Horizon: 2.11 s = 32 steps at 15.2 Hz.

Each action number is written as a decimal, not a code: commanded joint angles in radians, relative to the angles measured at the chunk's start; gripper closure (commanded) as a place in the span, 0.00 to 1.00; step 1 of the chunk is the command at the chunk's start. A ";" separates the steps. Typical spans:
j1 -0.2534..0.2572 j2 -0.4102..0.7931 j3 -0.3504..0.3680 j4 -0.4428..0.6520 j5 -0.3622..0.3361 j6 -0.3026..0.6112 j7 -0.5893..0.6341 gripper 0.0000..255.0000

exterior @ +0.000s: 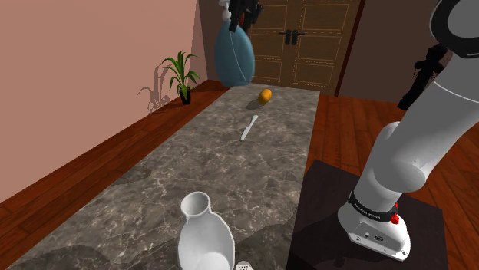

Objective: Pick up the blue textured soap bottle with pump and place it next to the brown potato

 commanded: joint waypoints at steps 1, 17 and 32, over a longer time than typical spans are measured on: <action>-0.017 0.014 -0.032 -0.013 0.007 0.011 -0.055 1.00; -0.170 0.282 -0.246 0.110 0.117 0.015 -0.439 1.00; -0.269 0.467 -0.298 0.152 0.201 0.077 -0.624 1.00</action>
